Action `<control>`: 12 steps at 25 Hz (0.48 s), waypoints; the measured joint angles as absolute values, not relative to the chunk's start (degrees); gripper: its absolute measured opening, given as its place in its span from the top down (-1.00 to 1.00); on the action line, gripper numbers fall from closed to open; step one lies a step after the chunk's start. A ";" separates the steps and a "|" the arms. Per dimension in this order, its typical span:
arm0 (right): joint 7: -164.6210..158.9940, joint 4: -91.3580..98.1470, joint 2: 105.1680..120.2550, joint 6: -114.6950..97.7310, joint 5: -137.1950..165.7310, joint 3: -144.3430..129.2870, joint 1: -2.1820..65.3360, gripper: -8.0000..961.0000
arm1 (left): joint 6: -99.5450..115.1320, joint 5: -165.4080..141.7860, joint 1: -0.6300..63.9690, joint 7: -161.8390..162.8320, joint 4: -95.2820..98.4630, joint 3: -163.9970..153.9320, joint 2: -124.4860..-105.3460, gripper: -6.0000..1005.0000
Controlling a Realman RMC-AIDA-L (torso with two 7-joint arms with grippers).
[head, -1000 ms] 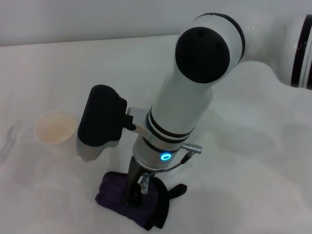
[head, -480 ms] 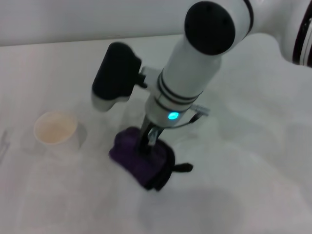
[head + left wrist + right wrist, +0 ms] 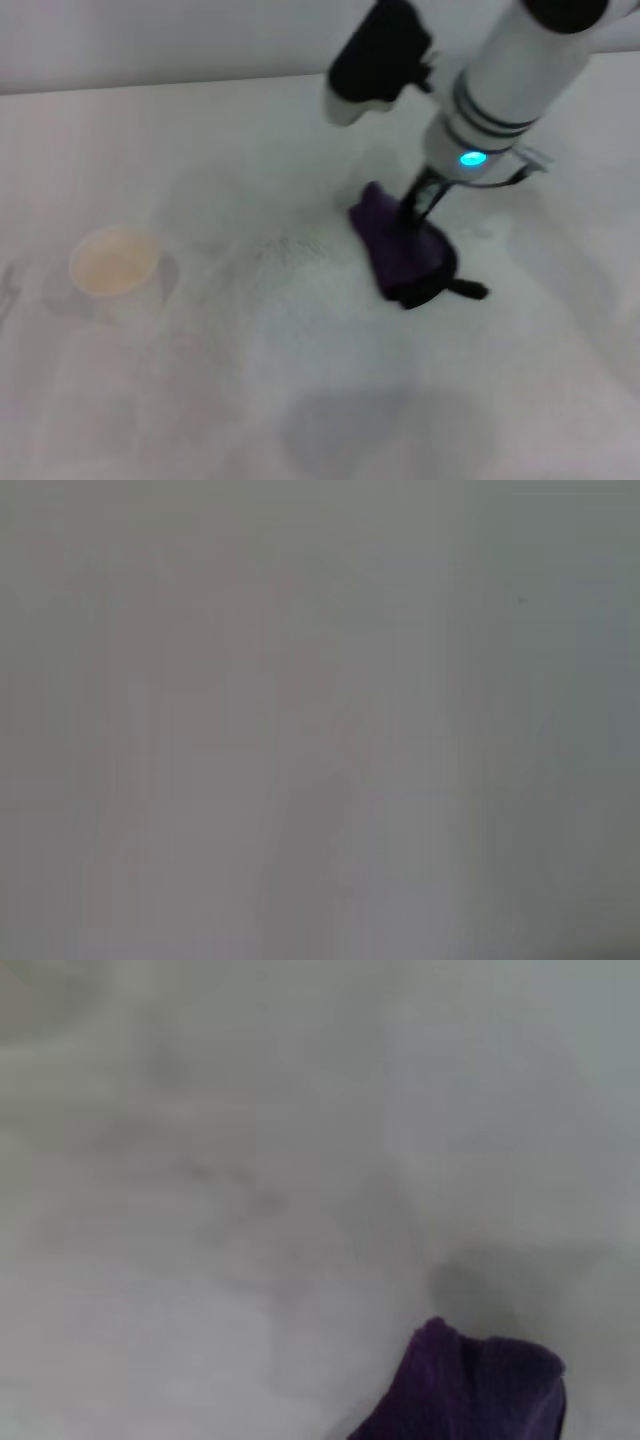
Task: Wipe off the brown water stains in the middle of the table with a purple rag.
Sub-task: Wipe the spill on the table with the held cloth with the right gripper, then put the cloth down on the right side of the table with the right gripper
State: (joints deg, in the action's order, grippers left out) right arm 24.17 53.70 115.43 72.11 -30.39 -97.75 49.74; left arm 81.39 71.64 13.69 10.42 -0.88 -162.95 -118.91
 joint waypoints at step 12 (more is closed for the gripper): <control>27.44 52.34 115.35 74.16 -19.85 -83.71 43.72 0.90 | 80.86 71.63 15.32 10.37 -0.88 -162.86 -118.86 -0.78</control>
